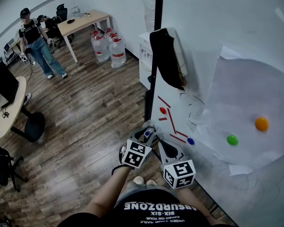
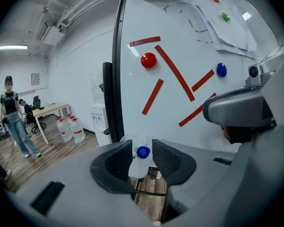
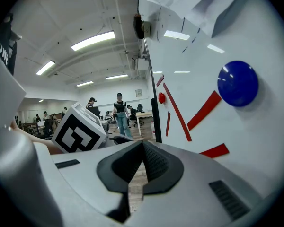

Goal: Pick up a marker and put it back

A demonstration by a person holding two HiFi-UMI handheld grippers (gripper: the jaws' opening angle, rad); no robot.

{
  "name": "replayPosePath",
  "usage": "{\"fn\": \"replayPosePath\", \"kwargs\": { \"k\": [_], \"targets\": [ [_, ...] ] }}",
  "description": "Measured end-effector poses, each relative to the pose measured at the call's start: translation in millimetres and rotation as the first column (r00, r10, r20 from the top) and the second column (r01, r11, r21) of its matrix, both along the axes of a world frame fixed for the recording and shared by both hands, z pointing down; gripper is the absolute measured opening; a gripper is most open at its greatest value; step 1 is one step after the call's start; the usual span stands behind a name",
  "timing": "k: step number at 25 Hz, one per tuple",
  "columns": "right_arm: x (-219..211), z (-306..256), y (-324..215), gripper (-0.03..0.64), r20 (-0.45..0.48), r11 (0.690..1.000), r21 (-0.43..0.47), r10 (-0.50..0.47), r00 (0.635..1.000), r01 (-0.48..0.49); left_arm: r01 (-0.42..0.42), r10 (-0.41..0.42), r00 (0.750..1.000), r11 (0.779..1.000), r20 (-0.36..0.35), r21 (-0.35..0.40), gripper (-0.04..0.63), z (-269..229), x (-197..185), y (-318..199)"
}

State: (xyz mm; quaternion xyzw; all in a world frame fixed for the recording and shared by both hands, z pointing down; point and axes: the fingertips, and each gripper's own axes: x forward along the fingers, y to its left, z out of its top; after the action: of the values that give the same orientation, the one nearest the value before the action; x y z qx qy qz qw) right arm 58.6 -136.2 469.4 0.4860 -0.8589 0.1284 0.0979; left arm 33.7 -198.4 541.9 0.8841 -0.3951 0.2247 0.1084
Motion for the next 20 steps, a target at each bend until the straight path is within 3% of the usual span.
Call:
{"fn": "replayPosePath", "kwargs": {
  "k": [6, 20],
  "targets": [
    [-3.3, -1.3, 0.7, -0.002, 0.003, 1.000, 0.003, -0.009, 1.000, 0.009, 0.029, -0.029, 1.000, 0.999, -0.001, 0.019, 0.117, -21.2, -8.1, 2.2],
    [-7.5, -1.9, 4.6, -0.002, 0.003, 0.999, 0.006, -0.034, 0.999, 0.034, 0.043, -0.030, 0.992, 0.993, -0.120, 0.109, 0.117, -76.1, -6.6, 18.8]
  ]
}}
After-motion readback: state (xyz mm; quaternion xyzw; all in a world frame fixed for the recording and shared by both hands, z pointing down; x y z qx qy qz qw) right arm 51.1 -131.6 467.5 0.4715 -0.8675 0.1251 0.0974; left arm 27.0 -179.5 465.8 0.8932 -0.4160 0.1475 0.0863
